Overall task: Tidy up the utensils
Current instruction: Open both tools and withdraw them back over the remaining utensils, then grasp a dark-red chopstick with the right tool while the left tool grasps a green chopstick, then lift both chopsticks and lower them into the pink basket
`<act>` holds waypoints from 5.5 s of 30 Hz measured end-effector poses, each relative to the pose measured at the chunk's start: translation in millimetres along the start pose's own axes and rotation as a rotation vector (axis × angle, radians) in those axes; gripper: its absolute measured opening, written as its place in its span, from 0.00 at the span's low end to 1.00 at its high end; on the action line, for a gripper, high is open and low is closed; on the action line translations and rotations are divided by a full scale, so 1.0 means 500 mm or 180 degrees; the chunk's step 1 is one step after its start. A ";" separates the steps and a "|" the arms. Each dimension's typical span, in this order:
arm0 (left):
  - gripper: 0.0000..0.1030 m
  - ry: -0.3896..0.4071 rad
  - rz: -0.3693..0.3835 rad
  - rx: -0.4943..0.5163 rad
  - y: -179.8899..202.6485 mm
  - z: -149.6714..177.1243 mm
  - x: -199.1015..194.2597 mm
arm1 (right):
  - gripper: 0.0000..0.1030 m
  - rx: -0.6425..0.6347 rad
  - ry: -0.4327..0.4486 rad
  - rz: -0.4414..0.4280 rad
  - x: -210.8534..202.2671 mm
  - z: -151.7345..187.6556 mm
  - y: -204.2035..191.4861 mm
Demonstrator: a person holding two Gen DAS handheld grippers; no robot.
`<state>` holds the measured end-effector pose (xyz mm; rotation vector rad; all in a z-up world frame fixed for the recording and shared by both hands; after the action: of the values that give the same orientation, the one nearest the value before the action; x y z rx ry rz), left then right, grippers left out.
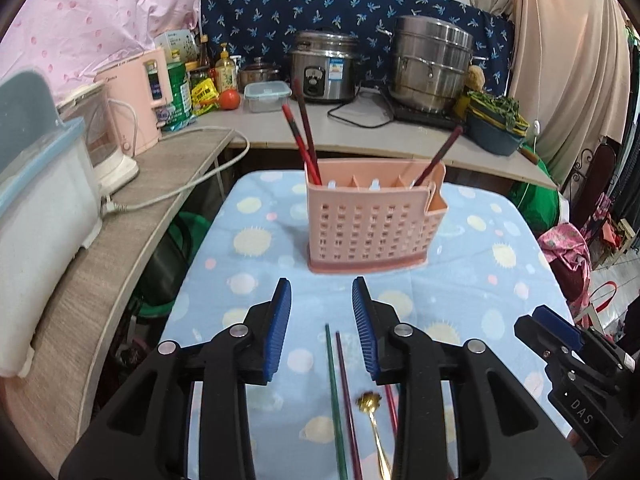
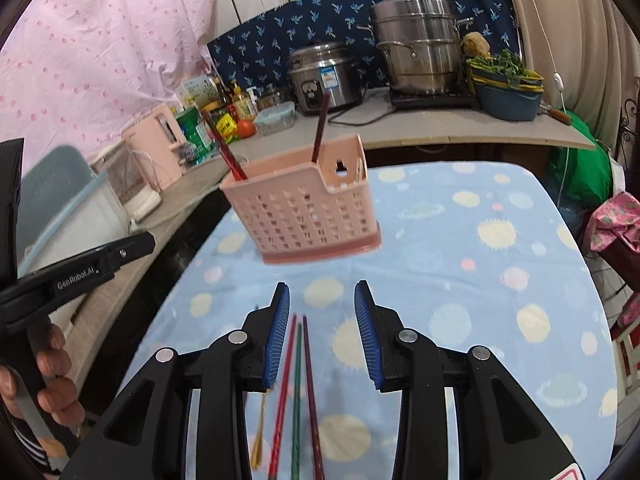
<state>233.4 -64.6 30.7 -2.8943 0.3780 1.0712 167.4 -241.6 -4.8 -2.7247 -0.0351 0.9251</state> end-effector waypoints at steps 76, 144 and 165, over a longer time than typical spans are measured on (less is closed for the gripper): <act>0.07 -0.0996 0.0200 0.0139 0.018 0.420 0.026 | 0.08 -0.0308 -0.0730 0.0252 0.003 0.346 0.002; 0.07 0.0674 0.0410 -0.0233 -0.004 -0.254 -0.135 | 0.07 0.0118 0.1052 -0.0223 -0.125 -0.323 -0.019; 0.07 0.0958 0.0206 -0.0208 -0.003 -0.427 -0.021 | 0.07 0.0332 0.1011 -0.0232 0.070 -0.472 -0.015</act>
<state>362.4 -85.3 200.0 -3.1270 0.4567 0.6631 337.8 -287.4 156.1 -2.7177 -0.0242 0.4538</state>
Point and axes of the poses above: each gripper's, at about its wrist camera, not at the fingertips, and x roughly the way its jaws point, y to its right, z to its underside, the point moved 7 cm from there along x, roughly the way its jaws point, and after that the axes turned 3 degrees about y, right-handed, at the moved point
